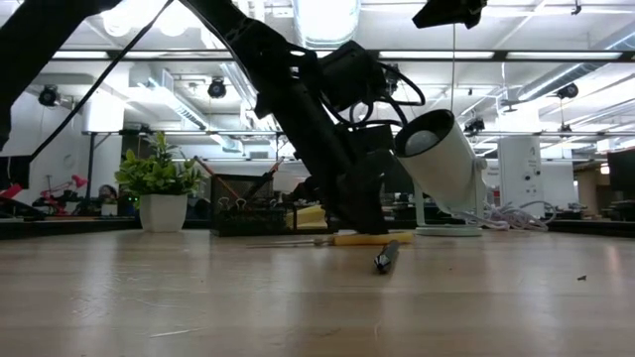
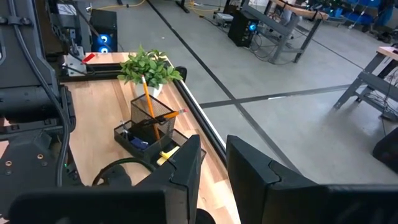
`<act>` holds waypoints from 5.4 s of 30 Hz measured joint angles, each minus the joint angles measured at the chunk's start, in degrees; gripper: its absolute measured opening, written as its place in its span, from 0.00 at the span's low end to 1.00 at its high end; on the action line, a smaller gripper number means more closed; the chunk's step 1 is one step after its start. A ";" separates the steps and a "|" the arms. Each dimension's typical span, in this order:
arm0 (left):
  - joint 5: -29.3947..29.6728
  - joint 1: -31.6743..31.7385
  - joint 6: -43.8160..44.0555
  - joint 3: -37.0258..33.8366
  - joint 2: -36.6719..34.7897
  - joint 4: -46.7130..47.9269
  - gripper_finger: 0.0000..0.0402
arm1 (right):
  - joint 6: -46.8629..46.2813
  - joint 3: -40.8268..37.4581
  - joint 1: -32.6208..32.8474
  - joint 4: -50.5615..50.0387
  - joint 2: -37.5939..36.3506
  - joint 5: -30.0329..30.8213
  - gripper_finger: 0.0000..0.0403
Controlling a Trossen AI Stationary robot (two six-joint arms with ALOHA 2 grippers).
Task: Pick and place office supplies into organizer
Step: Put the yellow scissors into the black desk organizer
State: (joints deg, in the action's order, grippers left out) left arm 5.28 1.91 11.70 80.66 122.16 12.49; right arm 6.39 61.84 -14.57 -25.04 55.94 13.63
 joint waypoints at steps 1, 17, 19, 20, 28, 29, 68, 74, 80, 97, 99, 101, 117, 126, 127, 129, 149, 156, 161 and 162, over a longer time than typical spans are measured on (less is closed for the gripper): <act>-0.02 0.00 0.01 0.06 0.01 0.00 0.34 | 0.02 0.00 0.00 0.00 0.00 0.00 0.16; -2.43 0.01 0.01 0.29 -1.19 0.92 0.15 | 0.31 0.00 0.02 0.02 0.00 0.00 0.16; -3.04 -0.07 0.01 0.18 -1.85 1.21 0.15 | 0.31 0.00 0.00 0.02 0.00 0.00 0.16; -3.19 -0.12 0.01 0.16 -2.14 1.40 0.15 | 0.31 0.00 0.00 0.02 0.00 0.00 0.16; -2.68 -0.13 0.01 -0.12 -4.69 1.55 0.15 | 0.20 0.00 0.01 0.07 -0.02 0.00 0.16; -2.57 -0.11 0.00 -0.13 -4.82 1.52 0.15 | 0.20 0.00 0.00 0.07 -0.02 0.00 0.16; 18.72 2.66 -3.23 -2.13 -28.22 9.11 0.15 | 0.20 0.00 -0.07 0.00 -0.04 0.00 0.16; 22.49 6.29 -4.61 -5.56 -33.25 5.46 0.15 | 0.22 0.00 -0.09 0.00 -0.04 0.00 0.16; 24.02 10.20 -4.69 -11.78 -37.55 -2.70 0.15 | 0.03 0.00 -0.13 0.00 -0.04 0.00 0.16; 36.27 14.54 -13.20 -28.94 -41.65 -33.17 0.15 | -0.52 0.00 -0.04 -0.03 -0.04 -0.04 0.16; 37.80 14.71 -13.22 -30.84 -41.61 -36.45 0.15 | -1.04 0.00 -0.04 -0.03 -0.04 -0.05 0.16; 39.59 14.88 -13.31 -32.70 -41.63 -38.88 0.15 | -1.72 0.00 -0.04 -0.04 -0.04 -0.09 0.16; 40.05 15.76 -15.17 -38.15 -39.90 -49.96 0.15 | -1.90 0.00 -0.04 -0.04 -0.04 -0.11 0.16; 40.06 16.21 -15.18 -40.62 -39.71 -53.07 0.15 | -2.57 0.00 -0.04 -0.04 0.00 -0.11 0.16; 40.04 16.27 -15.16 -40.68 -39.71 -53.10 0.15 | -2.57 0.00 -0.04 -0.04 0.00 -0.11 0.16; 40.06 16.39 -15.14 -41.04 -39.71 -53.16 0.15 | -2.55 0.00 -0.04 -0.02 0.00 -0.11 0.16; 40.60 16.76 -8.45 -45.44 -37.09 -56.97 0.15 | -3.32 0.00 -0.04 0.07 -0.01 -0.11 0.16; 40.80 16.85 -7.52 -45.46 -31.93 -61.62 0.15 | -4.47 0.00 -0.02 0.07 -0.02 -0.15 0.16; 41.03 16.85 -7.56 -45.46 -31.14 -62.24 0.15 | -4.52 0.00 -0.02 0.07 -0.02 -0.17 0.16; 41.13 16.87 -7.69 -45.47 -31.14 -62.07 0.15 | -4.48 0.00 -0.01 0.07 -0.02 -0.17 0.16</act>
State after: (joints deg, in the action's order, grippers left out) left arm 46.41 18.79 4.01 35.19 91.02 -49.58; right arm 1.91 61.84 -14.57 -24.97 55.92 13.45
